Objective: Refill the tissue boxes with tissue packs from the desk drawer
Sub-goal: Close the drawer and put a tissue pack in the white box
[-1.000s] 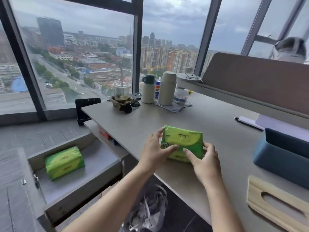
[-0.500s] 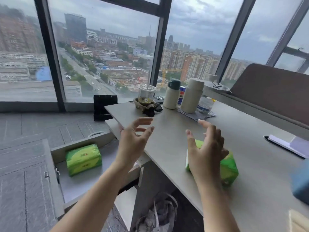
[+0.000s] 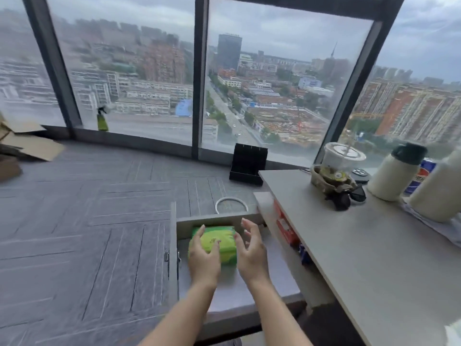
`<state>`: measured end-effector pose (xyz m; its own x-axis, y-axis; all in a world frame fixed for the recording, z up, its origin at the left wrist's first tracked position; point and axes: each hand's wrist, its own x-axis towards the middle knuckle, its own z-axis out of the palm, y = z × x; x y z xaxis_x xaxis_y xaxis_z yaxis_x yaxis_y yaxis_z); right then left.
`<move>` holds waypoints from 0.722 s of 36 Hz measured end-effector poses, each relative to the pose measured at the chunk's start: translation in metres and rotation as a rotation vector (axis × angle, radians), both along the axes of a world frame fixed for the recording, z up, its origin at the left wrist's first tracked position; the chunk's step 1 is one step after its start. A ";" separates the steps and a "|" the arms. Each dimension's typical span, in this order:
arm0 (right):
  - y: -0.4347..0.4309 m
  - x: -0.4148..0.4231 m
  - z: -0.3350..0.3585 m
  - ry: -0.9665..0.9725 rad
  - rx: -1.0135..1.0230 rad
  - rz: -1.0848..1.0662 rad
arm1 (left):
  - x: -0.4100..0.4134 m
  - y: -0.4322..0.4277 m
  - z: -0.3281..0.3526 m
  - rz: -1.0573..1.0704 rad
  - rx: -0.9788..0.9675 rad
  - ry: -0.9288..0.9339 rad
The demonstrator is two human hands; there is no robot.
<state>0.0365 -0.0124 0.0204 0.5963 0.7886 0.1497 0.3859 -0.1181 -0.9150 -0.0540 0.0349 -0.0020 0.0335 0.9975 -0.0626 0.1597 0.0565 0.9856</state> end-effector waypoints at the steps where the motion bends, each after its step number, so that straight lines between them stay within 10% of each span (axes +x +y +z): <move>1: 0.008 0.003 -0.008 0.024 -0.044 -0.005 | 0.003 0.008 -0.006 0.020 -0.027 0.017; 11: 0.054 0.018 -0.059 0.099 -0.363 -0.042 | 0.017 0.050 -0.044 0.194 -0.327 -0.103; 26: 0.031 0.011 -0.014 0.135 -0.124 -0.171 | 0.018 0.035 -0.008 0.119 -0.144 -0.013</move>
<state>0.0473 0.0188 0.0064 0.7307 0.6819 -0.0322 0.2258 -0.2859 -0.9313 -0.0363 0.0701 -0.0104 -0.0826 0.9752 -0.2055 0.1311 0.2151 0.9678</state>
